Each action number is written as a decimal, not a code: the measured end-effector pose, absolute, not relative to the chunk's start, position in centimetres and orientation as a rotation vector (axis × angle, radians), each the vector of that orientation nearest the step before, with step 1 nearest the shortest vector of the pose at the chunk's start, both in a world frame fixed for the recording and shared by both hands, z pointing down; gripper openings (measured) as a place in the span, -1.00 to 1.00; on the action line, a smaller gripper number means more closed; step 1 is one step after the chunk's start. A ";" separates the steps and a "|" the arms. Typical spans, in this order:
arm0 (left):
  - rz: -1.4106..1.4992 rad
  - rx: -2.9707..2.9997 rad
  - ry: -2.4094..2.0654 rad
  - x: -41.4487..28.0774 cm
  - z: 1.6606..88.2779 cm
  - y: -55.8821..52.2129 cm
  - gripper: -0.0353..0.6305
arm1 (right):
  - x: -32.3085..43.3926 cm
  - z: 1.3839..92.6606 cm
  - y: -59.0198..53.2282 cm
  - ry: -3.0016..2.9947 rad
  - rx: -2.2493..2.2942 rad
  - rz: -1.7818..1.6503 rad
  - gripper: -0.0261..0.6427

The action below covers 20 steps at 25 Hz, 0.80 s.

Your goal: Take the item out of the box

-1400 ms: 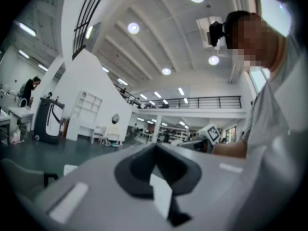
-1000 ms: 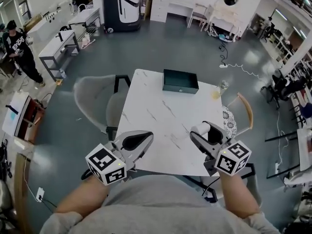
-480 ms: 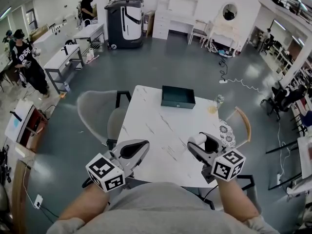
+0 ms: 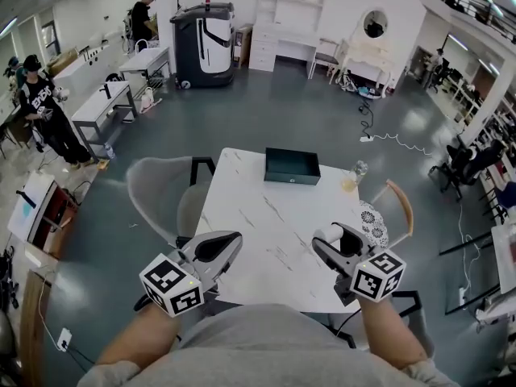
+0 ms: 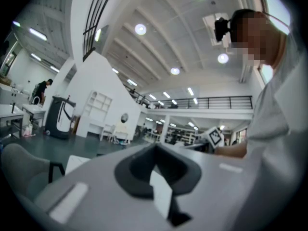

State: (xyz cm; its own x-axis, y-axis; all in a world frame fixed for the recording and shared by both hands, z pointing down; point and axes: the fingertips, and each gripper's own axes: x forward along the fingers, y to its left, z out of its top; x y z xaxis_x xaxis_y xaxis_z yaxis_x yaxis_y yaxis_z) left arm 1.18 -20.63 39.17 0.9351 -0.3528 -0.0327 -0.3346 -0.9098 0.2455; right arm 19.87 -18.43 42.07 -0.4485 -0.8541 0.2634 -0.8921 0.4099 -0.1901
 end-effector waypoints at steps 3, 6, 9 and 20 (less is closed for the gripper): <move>-0.114 2.855 -0.513 1.1 39.0 -20.7 -0.88 | 19.8 41.8 -18.4 -2.535 1.584 0.453 -0.06; -0.113 2.855 -0.512 1.1 39.0 -20.7 -0.88 | 19.8 41.6 -18.5 -2.537 1.587 0.443 -0.06; -0.114 2.854 -0.512 1.1 39.3 -20.7 -0.88 | 19.9 41.6 -18.6 -2.538 1.592 0.429 -0.06; -0.119 2.857 -0.512 0.9 38.9 -20.4 -0.88 | 19.7 41.3 -18.3 -2.539 1.587 0.411 -0.06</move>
